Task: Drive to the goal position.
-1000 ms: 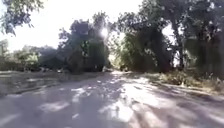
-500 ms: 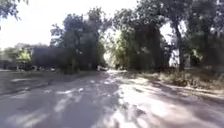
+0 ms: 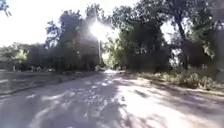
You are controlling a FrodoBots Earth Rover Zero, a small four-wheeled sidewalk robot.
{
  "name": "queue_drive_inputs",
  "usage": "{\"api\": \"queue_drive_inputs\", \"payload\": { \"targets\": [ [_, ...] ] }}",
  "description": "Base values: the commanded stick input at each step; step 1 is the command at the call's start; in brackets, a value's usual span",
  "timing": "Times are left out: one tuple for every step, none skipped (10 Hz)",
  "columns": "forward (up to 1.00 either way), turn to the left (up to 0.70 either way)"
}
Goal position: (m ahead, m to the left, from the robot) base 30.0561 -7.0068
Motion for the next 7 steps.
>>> {"api": "queue_drive_inputs", "payload": {
  "targets": [
    [1.00,0.00],
    [1.00,0.00],
    [1.00,0.30],
    [1.00,0.40],
    [1.00,0.40],
    [1.00,0.16],
    [1.00,0.00]
  ]
}}
